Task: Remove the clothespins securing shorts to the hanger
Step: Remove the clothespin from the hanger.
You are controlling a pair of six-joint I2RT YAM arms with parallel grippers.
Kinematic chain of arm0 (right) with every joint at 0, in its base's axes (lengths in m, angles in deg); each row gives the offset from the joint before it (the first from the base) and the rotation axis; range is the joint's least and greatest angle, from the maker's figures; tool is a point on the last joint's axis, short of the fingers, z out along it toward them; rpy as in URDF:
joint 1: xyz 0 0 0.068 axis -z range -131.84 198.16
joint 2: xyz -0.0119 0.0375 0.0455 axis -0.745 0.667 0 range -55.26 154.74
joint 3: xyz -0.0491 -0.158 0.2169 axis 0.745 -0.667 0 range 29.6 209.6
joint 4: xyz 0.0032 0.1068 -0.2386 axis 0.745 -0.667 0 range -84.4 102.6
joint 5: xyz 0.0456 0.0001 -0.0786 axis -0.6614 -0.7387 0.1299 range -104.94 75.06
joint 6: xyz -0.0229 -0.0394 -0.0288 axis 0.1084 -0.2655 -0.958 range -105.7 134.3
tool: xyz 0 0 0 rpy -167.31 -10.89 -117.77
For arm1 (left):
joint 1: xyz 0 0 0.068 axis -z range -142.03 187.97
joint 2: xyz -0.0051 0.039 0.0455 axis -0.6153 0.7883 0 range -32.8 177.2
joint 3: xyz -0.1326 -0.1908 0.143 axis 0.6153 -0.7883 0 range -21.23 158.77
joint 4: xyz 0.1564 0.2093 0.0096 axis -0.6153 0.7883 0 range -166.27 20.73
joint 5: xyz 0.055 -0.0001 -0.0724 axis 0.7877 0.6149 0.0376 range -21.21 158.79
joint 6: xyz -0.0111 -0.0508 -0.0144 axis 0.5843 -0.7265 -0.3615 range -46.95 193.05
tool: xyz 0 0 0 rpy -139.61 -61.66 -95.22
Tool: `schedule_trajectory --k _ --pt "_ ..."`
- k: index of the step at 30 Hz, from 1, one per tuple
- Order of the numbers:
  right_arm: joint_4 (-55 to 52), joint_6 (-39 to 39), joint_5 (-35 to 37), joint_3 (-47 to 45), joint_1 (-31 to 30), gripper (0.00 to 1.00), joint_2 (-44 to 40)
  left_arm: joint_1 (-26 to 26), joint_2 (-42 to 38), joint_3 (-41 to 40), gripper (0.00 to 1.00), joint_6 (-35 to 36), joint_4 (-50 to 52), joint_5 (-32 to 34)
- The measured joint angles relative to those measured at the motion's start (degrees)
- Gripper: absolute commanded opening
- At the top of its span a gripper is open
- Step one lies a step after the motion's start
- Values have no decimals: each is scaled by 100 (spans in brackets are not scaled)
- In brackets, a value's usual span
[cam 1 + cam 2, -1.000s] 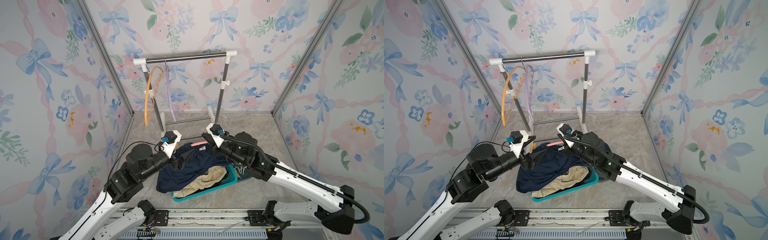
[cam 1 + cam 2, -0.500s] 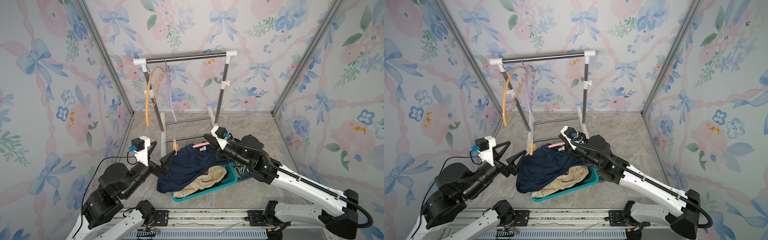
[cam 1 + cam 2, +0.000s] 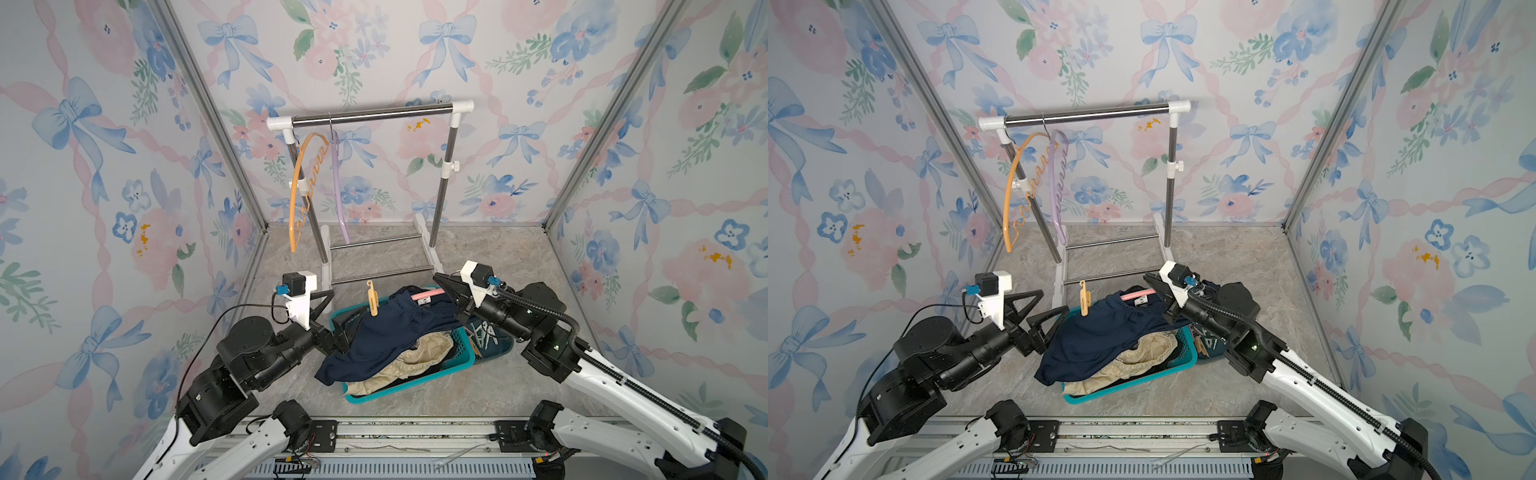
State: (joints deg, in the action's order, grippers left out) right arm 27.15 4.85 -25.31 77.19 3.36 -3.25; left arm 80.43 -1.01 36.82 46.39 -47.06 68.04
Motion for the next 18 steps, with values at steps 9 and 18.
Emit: schedule_trajectory --k 9,18 --pt "17 131 -345 -339 55 0 -533 -597 219 -780 96 -1106 -1027 -1386" --pt "74 221 -444 -546 57 0 -557 -1333 142 -1331 92 -2035 -1779 -2730"
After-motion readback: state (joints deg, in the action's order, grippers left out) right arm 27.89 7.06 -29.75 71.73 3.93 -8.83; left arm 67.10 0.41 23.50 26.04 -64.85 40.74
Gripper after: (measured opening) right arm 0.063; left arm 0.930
